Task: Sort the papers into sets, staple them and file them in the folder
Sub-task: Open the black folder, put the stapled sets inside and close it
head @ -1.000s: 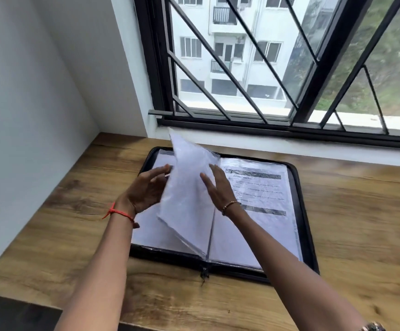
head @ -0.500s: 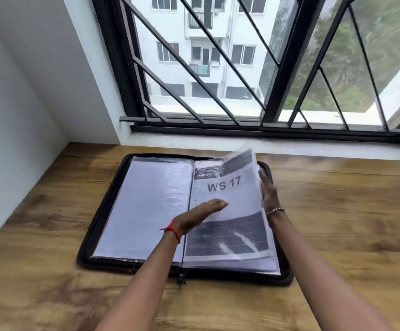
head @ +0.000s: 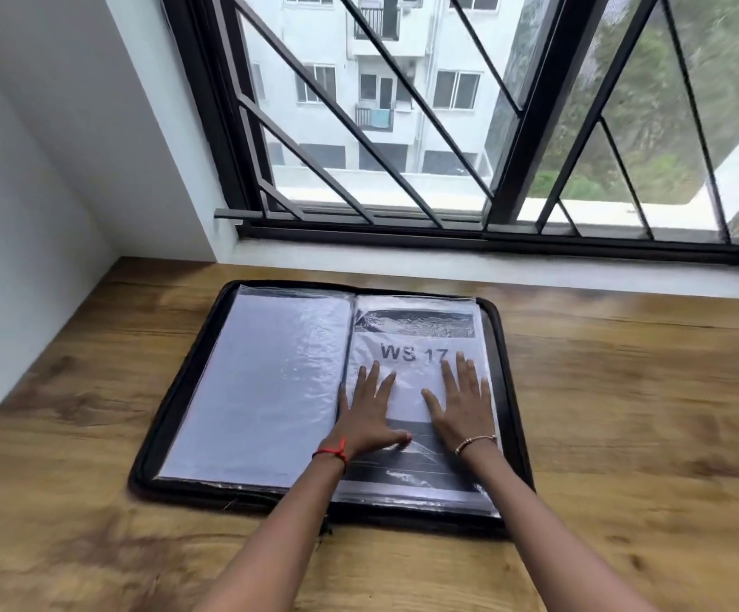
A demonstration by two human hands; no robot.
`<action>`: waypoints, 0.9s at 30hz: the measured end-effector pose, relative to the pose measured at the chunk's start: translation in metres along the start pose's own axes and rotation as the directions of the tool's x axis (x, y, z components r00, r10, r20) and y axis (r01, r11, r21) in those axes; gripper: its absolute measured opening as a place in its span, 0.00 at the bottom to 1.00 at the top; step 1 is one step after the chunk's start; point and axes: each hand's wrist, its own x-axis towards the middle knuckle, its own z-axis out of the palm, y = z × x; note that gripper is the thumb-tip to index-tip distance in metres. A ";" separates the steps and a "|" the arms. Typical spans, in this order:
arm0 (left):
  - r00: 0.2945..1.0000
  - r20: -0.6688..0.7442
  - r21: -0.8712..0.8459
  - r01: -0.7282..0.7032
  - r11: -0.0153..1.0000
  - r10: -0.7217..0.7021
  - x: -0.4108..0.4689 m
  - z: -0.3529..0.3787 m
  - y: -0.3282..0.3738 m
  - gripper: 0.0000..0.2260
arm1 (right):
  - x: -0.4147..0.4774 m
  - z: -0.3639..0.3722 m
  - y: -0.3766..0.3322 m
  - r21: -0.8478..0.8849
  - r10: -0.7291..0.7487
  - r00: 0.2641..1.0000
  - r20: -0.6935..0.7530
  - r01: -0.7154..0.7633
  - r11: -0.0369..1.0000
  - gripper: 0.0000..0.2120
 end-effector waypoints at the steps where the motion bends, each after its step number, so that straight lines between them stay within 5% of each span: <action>1: 1.000 -0.005 0.035 0.007 0.999 -0.006 0.000 0.000 -0.001 0.46 | 0.001 0.003 0.002 -0.011 0.022 0.999 0.041 -0.022 1.000 0.46; 5: 0.999 -0.029 0.105 0.018 0.994 -0.015 -0.002 0.000 -0.001 0.44 | 0.003 0.004 0.003 -0.055 0.054 0.994 0.100 -0.048 0.997 0.42; 11: 0.998 -0.063 0.076 0.007 0.997 -0.002 -0.003 -0.003 -0.002 0.43 | 0.019 -0.013 -0.015 -0.031 0.062 0.996 -0.066 -0.064 0.997 0.28; 27: 0.983 -0.174 0.030 0.068 0.997 -0.062 0.041 -0.044 -0.016 0.32 | 0.148 -0.057 -0.066 -0.017 -0.150 0.979 0.141 0.154 0.988 0.26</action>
